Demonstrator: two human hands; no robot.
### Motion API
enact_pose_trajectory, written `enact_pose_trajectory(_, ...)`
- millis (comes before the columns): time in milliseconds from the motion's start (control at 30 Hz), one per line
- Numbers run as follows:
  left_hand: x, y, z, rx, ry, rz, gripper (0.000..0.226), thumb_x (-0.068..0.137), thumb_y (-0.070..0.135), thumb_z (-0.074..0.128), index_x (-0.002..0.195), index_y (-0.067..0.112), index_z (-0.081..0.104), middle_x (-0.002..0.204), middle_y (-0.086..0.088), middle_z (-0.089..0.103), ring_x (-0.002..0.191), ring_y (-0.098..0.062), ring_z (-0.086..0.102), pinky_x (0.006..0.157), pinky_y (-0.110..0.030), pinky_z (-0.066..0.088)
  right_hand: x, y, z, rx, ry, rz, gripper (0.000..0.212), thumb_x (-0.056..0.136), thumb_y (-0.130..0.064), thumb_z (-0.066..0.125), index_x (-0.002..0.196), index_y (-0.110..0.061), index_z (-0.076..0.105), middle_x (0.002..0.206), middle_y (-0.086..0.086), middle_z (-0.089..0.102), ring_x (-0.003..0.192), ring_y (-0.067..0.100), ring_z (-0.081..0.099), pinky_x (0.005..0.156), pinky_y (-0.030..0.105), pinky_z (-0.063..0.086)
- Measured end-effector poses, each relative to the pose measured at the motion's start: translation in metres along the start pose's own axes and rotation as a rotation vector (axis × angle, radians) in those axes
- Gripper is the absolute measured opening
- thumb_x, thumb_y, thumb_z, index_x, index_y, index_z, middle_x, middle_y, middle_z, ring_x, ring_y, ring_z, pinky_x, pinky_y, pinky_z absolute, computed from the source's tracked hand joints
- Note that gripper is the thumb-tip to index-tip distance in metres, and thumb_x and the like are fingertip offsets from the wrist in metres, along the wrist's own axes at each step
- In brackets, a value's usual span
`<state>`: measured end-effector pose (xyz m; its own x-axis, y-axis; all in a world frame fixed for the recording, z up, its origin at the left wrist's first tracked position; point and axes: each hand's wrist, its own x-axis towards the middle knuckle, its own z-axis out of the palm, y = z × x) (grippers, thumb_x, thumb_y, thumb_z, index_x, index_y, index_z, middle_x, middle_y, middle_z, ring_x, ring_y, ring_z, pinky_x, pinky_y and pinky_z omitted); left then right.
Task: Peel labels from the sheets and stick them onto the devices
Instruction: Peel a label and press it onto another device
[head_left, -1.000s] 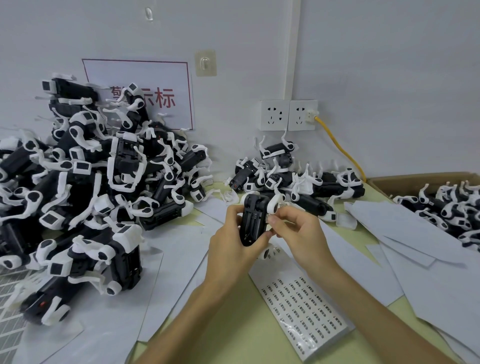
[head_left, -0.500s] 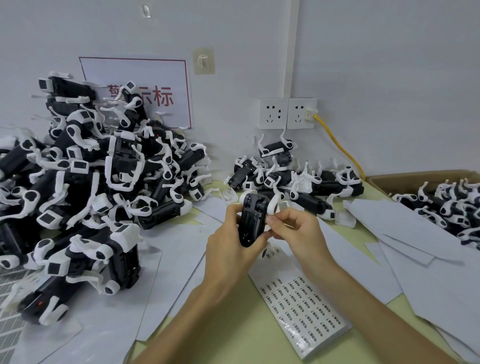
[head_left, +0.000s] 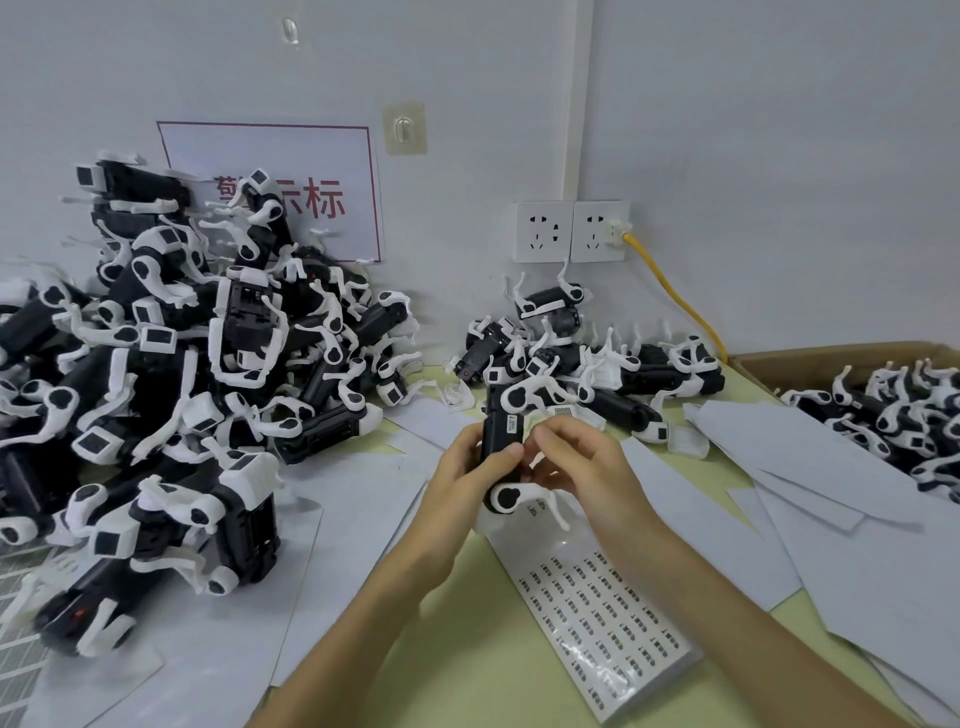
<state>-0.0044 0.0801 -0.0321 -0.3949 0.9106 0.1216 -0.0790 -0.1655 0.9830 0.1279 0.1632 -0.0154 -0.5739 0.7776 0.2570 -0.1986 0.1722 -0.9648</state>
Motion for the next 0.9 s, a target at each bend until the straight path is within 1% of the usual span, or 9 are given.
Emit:
enact_pose_trajectory(100, 0.000, 0.002, 0.001, 0.012, -0.011, 0.001, 0.043, 0.091, 0.040, 0.068, 0.119, 0.008, 0.064, 0.099, -0.006, 0.072, 0.096, -0.021, 0.071, 0.085, -0.027, 0.056, -0.001, -0.001, 0.002, -0.032, -0.016, -0.006, 0.021, 0.103, -0.006, 0.053, 0.088, 0.001, 0.065, 0.076, 0.008, 0.063, 0.069, 0.024, 0.059, 0.069, 0.038, 0.044)
enact_pose_trajectory(200, -0.001, 0.005, 0.004, 0.074, 0.009, 0.013, 0.053, 0.091, 0.055, 0.063, 0.115, 0.007, 0.063, 0.093, -0.005, 0.065, 0.088, -0.016, 0.065, 0.085, -0.034, 0.049, -0.003, 0.000, 0.003, -0.062, -0.037, 0.004, 0.021, 0.103, -0.008, 0.054, 0.086, -0.003, 0.064, 0.071, 0.005, 0.063, 0.062, 0.020, 0.057, 0.062, 0.034, 0.042)
enact_pose_trajectory(300, -0.001, 0.004, 0.006, 0.128, 0.040, 0.015, 0.043, 0.104, 0.050, 0.055, 0.118, 0.010, 0.064, 0.091, -0.001, 0.066, 0.084, -0.011, 0.065, 0.082, -0.034, 0.046, -0.003, 0.001, 0.003, -0.059, -0.048, -0.001, 0.022, 0.103, -0.009, 0.055, 0.084, -0.005, 0.064, 0.071, 0.006, 0.064, 0.062, 0.021, 0.058, 0.060, 0.030, 0.042)
enact_pose_trajectory(433, -0.001, 0.001, 0.006, 0.187, 0.070, 0.013, 0.033, 0.108, 0.043, 0.048, 0.112, 0.015, 0.064, 0.087, 0.008, 0.070, 0.077, 0.000, 0.066, 0.066, -0.011, 0.049, -0.003, 0.002, 0.004, -0.039, -0.060, -0.013, 0.022, 0.102, -0.007, 0.057, 0.082, -0.005, 0.066, 0.072, 0.005, 0.065, 0.059, 0.017, 0.060, 0.057, 0.022, 0.046)
enact_pose_trajectory(533, -0.001, 0.000, 0.006, 0.197, 0.081, 0.005, 0.031, 0.109, 0.038, 0.045, 0.108, 0.013, 0.063, 0.081, 0.013, 0.069, 0.075, 0.003, 0.066, 0.062, -0.009, 0.049, -0.003, 0.004, 0.004, -0.033, -0.068, -0.017, 0.023, 0.101, -0.006, 0.059, 0.079, -0.007, 0.068, 0.072, 0.004, 0.066, 0.058, 0.014, 0.061, 0.056, 0.019, 0.047)
enact_pose_trajectory(667, -0.001, 0.002, 0.007, 0.170, 0.088, -0.016, 0.031, 0.109, 0.036, 0.043, 0.104, 0.010, 0.061, 0.077, 0.008, 0.068, 0.070, -0.003, 0.066, 0.059, -0.015, 0.050, -0.004, 0.005, 0.004, -0.040, -0.083, -0.011, 0.024, 0.101, -0.007, 0.060, 0.079, -0.010, 0.069, 0.072, 0.004, 0.066, 0.059, 0.014, 0.061, 0.056, 0.018, 0.047)
enact_pose_trajectory(733, -0.003, 0.004, 0.007, 0.153, 0.093, -0.028, 0.032, 0.109, 0.036, 0.043, 0.107, 0.008, 0.059, 0.083, 0.001, 0.067, 0.074, -0.008, 0.067, 0.063, -0.021, 0.054, -0.004, 0.005, 0.005, -0.047, -0.085, -0.010, 0.024, 0.101, -0.008, 0.060, 0.079, -0.010, 0.070, 0.074, 0.003, 0.068, 0.062, 0.013, 0.060, 0.060, 0.019, 0.048)
enact_pose_trajectory(833, -0.006, 0.005, 0.010, 0.128, 0.074, -0.030, 0.033, 0.110, 0.035, 0.043, 0.116, 0.005, 0.055, 0.099, -0.016, 0.062, 0.087, -0.023, 0.066, 0.082, -0.043, 0.060, -0.003, 0.003, 0.004, -0.065, -0.077, -0.017, 0.023, 0.101, -0.008, 0.060, 0.081, -0.009, 0.071, 0.075, 0.000, 0.069, 0.067, 0.011, 0.059, 0.065, 0.020, 0.047)
enact_pose_trajectory(900, -0.006, 0.006, 0.010, 0.124, 0.063, -0.044, 0.031, 0.109, 0.034, 0.045, 0.120, 0.007, 0.056, 0.112, -0.026, 0.063, 0.093, -0.028, 0.066, 0.095, -0.059, 0.056, -0.002, 0.002, 0.003, -0.049, -0.071, -0.021, 0.023, 0.101, -0.005, 0.058, 0.080, -0.007, 0.069, 0.073, -0.002, 0.067, 0.064, 0.009, 0.058, 0.062, 0.017, 0.045)
